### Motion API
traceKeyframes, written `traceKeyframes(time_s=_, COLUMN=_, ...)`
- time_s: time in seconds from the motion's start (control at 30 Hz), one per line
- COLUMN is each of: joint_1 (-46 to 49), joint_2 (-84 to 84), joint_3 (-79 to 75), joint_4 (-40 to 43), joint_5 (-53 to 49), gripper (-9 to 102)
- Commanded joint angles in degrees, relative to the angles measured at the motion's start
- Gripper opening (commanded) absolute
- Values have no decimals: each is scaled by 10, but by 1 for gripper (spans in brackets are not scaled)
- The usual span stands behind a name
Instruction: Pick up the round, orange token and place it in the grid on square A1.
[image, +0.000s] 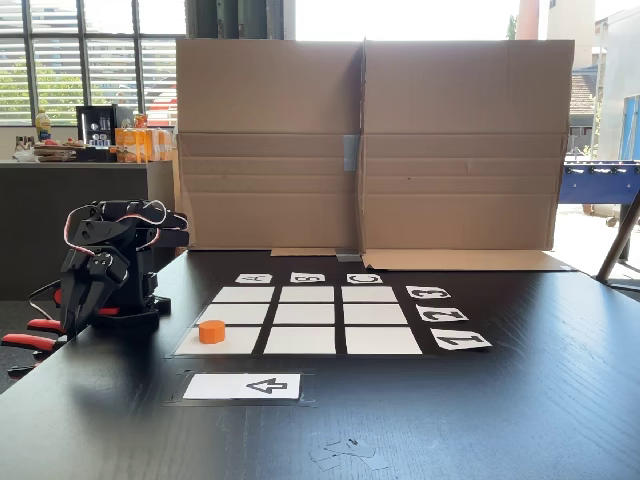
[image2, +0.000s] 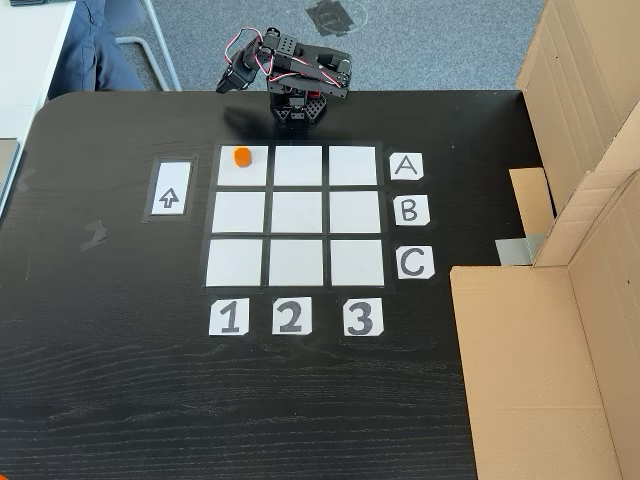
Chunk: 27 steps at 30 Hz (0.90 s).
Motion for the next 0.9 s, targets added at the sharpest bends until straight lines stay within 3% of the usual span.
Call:
traceKeyframes(time_s=0.0, joint_1=10, joint_2=4, joint_3=2, joint_4=-11, joint_5=7, gripper=0)
traceKeyframes(time_s=0.87, joint_1=19, joint_2=8, joint_3=3, joint_4=-11, joint_5=4, gripper=-1)
